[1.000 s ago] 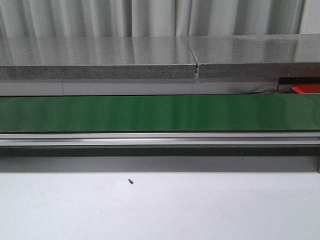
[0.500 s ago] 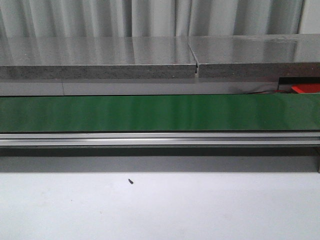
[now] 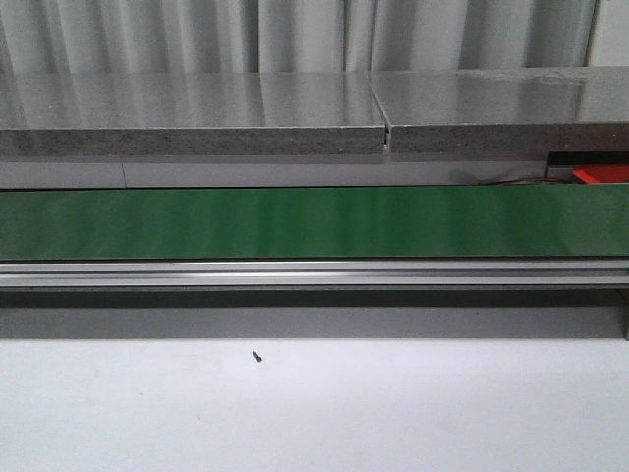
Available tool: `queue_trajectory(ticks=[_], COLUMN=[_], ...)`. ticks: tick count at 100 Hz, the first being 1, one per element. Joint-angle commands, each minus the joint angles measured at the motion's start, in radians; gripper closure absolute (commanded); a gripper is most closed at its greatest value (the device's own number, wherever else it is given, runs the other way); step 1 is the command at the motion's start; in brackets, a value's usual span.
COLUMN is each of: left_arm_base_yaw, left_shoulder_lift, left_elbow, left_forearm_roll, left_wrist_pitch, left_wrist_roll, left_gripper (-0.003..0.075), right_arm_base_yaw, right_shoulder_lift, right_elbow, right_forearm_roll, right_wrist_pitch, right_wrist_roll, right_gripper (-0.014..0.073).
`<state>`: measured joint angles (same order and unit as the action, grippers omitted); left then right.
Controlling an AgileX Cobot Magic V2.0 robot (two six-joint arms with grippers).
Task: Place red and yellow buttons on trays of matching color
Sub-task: 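Move the left gripper down over the red and yellow buttons on the table, then grasp a red mushroom button by its base with the left gripper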
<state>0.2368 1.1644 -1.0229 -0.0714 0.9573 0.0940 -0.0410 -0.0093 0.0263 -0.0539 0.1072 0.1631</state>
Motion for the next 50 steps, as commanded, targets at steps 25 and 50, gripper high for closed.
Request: queue_trajectory(ticks=[25, 50], left_arm_base_yaw=[0.12, 0.177], left_shoulder_lift=[0.183, 0.288], left_elbow=[-0.136, -0.18], left_forearm_roll=[0.01, 0.031], left_wrist_pitch=[0.135, 0.165], left_wrist_roll=[0.2, 0.272], left_gripper=[0.0208, 0.0208], right_arm_base_yaw=[-0.008, -0.008], right_shoulder_lift=[-0.02, -0.02], right_elbow=[-0.013, -0.013], right_forearm_roll=[-0.012, -0.012], right_wrist_pitch=[-0.074, -0.074], right_wrist_roll=[-0.004, -0.004], right_gripper=[0.0661, 0.0661])
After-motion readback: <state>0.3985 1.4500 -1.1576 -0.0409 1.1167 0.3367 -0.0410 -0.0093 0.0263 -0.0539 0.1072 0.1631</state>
